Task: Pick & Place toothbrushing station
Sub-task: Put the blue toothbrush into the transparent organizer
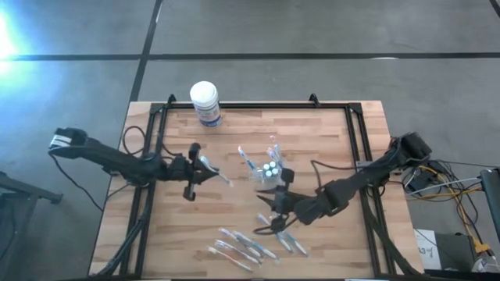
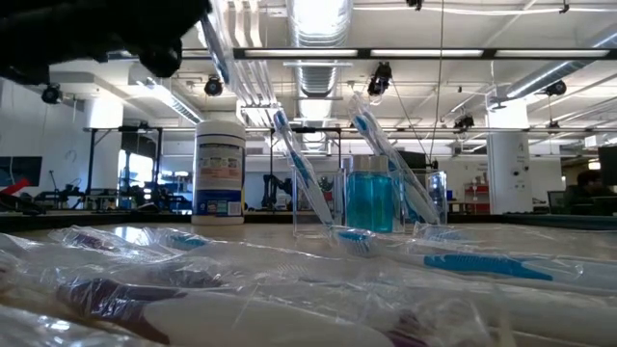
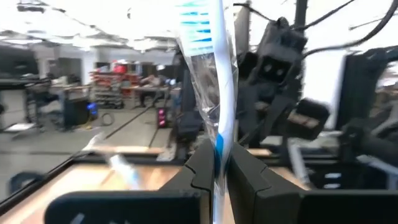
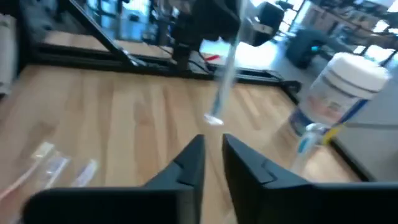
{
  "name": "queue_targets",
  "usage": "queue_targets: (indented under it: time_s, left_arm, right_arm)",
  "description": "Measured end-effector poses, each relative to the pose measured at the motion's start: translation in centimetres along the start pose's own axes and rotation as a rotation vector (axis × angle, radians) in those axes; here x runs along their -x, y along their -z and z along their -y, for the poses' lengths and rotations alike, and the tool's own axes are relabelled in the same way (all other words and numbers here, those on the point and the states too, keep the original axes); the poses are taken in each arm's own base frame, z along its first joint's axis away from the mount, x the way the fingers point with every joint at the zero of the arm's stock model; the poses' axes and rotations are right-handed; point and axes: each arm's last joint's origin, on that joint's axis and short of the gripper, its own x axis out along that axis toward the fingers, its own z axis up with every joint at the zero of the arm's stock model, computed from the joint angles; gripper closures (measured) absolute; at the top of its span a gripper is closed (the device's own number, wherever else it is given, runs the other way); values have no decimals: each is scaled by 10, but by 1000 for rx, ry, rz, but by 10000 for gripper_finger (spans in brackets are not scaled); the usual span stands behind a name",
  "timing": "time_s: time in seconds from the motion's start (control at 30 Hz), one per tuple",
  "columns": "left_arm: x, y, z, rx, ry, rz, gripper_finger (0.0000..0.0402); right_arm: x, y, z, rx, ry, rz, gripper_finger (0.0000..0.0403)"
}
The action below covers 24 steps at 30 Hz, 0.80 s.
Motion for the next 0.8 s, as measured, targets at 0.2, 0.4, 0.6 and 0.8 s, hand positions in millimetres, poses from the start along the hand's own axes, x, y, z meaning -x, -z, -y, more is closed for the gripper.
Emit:
queue_targets:
  time_s: [0.2, 0.4, 0.6, 0.8]
  left_arm:
    - [-10, 19, -10, -45, -78, -45, 379]
    - [-38, 30, -17, -53, -75, -81, 379]
    - [-71, 45, -24, -74, -120, -100, 379]
    - [-88, 65, -32, -65, -249, -60, 379]
  right_arm:
    - [17, 30, 15, -106, -189, 241, 391]
    - [28, 74, 28, -188, -262, 273, 394]
    - [35, 105, 37, -221, -266, 325, 394]
    - [45, 117, 47, -284, -275, 382, 394]
